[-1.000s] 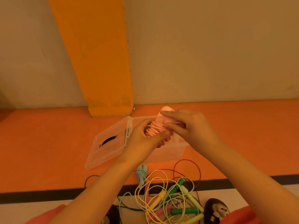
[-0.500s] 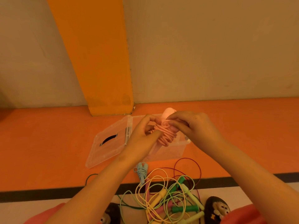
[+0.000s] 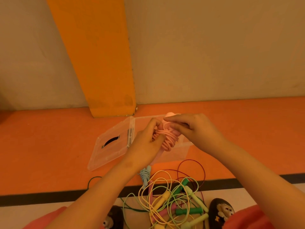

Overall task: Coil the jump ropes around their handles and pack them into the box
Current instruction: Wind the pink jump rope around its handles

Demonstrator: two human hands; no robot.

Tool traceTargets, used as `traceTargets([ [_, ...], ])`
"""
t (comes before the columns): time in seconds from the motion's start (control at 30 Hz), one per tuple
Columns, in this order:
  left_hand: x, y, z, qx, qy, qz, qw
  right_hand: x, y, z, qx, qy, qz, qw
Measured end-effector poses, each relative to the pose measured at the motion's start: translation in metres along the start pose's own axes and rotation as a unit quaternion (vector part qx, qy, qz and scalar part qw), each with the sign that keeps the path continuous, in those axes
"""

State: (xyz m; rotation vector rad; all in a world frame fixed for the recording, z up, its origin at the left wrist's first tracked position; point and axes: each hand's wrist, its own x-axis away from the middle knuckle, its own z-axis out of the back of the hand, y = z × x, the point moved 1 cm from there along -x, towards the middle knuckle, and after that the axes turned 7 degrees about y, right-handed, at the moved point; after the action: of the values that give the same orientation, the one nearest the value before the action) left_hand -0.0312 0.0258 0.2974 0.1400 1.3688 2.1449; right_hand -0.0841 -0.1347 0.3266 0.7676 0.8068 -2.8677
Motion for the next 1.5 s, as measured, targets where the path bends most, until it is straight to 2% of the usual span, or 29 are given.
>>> traceTargets([
  [0.17, 0.003, 0.001, -0.001, -0.043, -0.024, -0.025, 0.998, -0.001, -0.003, 0.002, 0.019, -0.02, 0.009, 1.0],
  [0.3, 0.001, 0.0, -0.002, -0.043, -0.009, -0.039, 0.998, -0.003, -0.003, -0.001, 0.026, -0.04, -0.013, 0.999],
  [0.5, -0.001, -0.004, -0.002, -0.02, 0.031, -0.042, 0.998, -0.005, -0.001, 0.0, -0.055, -0.072, -0.062, 0.994],
  [0.77, -0.003, -0.003, -0.005, 0.01, 0.061, -0.036, 0.997, 0.0, -0.007, -0.016, -0.035, 0.037, -0.085, 0.995],
  [1.03, -0.001, 0.002, -0.001, 0.066, 0.074, -0.058, 0.993, -0.004, -0.015, -0.016, -0.041, 0.056, -0.092, 0.993],
  [1.33, -0.001, -0.001, 0.0, 0.051, 0.095, -0.077, 0.991, -0.004, -0.018, -0.021, 0.038, 0.106, -0.052, 0.992],
  [1.5, 0.001, 0.001, 0.001, 0.03, 0.074, -0.09, 0.993, -0.005, -0.022, -0.019, 0.121, 0.103, 0.025, 0.987],
])
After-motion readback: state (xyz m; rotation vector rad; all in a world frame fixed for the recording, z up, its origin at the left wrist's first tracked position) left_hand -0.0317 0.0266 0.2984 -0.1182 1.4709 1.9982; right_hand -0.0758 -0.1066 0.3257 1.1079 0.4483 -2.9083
